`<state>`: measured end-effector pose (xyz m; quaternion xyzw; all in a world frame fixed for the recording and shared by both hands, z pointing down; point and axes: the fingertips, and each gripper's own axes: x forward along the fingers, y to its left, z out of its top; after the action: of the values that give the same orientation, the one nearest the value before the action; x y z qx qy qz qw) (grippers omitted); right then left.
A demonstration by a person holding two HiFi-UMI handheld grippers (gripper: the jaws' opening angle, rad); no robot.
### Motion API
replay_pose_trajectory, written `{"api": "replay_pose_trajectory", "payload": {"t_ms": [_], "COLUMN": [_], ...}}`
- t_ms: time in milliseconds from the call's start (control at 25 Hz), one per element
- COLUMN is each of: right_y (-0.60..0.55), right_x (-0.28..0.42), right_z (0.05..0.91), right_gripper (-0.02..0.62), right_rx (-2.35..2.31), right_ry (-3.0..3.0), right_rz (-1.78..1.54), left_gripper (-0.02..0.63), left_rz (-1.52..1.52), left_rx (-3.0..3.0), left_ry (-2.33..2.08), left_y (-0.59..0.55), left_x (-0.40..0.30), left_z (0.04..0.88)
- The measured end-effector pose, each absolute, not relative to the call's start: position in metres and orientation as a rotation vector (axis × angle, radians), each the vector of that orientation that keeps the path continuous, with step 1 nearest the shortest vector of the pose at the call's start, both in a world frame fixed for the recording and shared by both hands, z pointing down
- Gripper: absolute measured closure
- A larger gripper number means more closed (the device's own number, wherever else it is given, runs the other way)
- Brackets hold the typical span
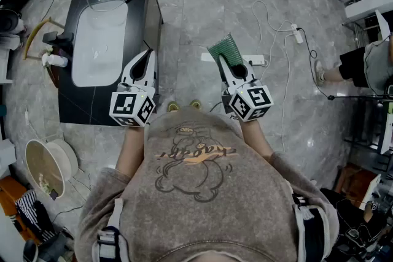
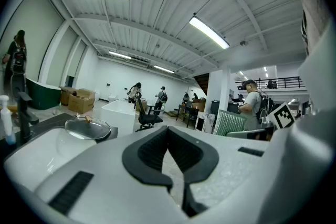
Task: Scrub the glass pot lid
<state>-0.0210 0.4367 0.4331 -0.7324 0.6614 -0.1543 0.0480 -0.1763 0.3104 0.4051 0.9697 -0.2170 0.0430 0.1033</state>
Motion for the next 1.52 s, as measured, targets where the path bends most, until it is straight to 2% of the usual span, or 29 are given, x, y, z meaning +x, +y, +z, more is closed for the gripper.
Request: {"api": "replay_pose_trajectory", "payload": {"t_ms": [760, 1280, 1520], "right_y": [0.426, 0.356, 0.285], "right_x": [0.018, 0.063, 0.083], "right_z": [0.449, 0.462, 0.472], "right_gripper": [0.508, 0.508, 0.508], "right_rx": [-2.201, -2.207, -2.170], "right_ry": [2.067, 2.076, 2.120], "right_rz": [-0.482, -0.487, -0.537], "left_gripper": [0.597, 0.597, 0.597], "left_rz": [0.124, 0.103, 0.115], "left_rx": [2.849, 2.860, 2.816], "left_ry": [-0.719, -0.686, -0.721], "left_y": [0.305, 0.229, 0.162], "left_x": [-0.145, -0.093, -0.069], "left_z": [0.418, 0.427, 0.439]}}
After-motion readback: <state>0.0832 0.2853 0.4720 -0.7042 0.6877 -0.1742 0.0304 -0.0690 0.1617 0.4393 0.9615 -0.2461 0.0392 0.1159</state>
